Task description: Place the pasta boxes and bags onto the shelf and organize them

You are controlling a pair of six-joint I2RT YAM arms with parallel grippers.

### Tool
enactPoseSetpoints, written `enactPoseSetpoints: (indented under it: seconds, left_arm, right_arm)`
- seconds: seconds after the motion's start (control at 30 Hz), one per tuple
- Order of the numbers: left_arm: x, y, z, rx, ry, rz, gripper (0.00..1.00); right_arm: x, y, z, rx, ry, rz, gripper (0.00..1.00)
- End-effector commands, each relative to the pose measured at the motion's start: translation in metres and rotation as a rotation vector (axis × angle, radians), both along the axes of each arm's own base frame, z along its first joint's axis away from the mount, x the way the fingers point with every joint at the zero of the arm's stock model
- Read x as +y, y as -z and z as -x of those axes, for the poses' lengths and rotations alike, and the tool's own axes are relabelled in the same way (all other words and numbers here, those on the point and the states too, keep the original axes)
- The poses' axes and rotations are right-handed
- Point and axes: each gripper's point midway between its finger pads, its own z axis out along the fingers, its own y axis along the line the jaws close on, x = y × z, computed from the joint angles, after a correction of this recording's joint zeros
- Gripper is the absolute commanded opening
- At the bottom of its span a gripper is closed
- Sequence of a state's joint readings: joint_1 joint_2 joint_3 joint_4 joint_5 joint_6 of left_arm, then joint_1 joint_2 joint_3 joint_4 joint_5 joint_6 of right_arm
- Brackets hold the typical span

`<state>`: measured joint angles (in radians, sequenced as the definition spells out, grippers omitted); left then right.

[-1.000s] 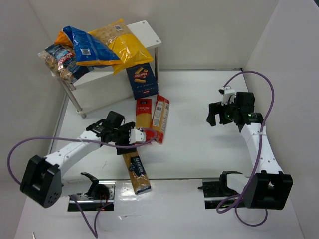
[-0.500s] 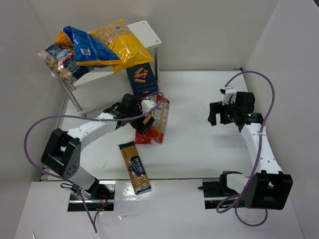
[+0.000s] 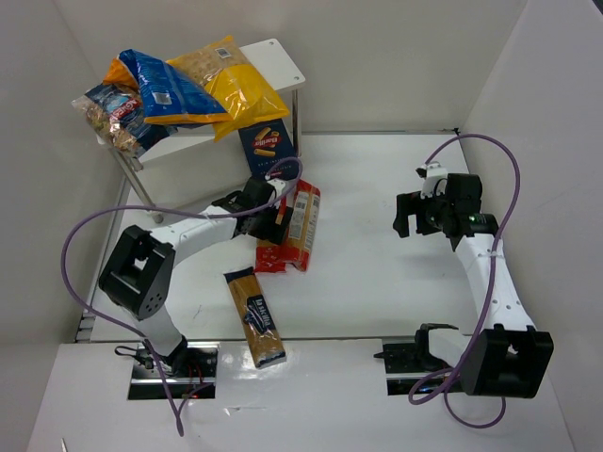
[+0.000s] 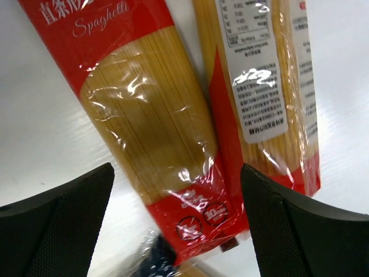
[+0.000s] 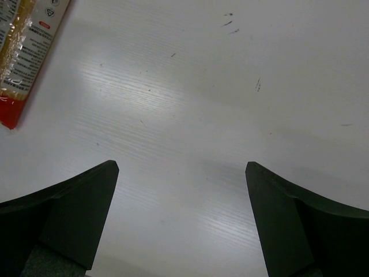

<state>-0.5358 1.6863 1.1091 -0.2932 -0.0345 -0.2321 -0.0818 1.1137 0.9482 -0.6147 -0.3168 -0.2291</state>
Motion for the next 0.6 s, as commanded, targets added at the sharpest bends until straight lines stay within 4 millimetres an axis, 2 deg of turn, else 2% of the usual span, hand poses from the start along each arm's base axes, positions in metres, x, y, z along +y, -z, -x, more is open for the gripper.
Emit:
enactPoseSetpoints:
  seconds: [0.0, 0.13, 0.3, 0.57]
  left_arm:
    - [-0.005, 0.000, -0.005, 0.029, -0.102, 0.034, 0.95]
    - [-0.011, 0.016, -0.002, 0.056, -0.119, 0.018, 0.95]
    - [-0.003, 0.038, 0.001, 0.079, -0.167, -0.036, 0.95]
    - [0.010, 0.061, 0.012, 0.121, -0.201, -0.088, 0.93]
  right_arm:
    - [0.005, -0.021, -0.004, -0.084, -0.017, -0.014, 1.00]
    - [0.007, -0.023, -0.001, -0.096, -0.024, -0.019, 1.00]
    - [0.010, -0.034, 0.001, -0.138, -0.039, -0.027, 1.00]
    - [0.010, -0.034, 0.001, -0.138, -0.039, -0.027, 1.00]
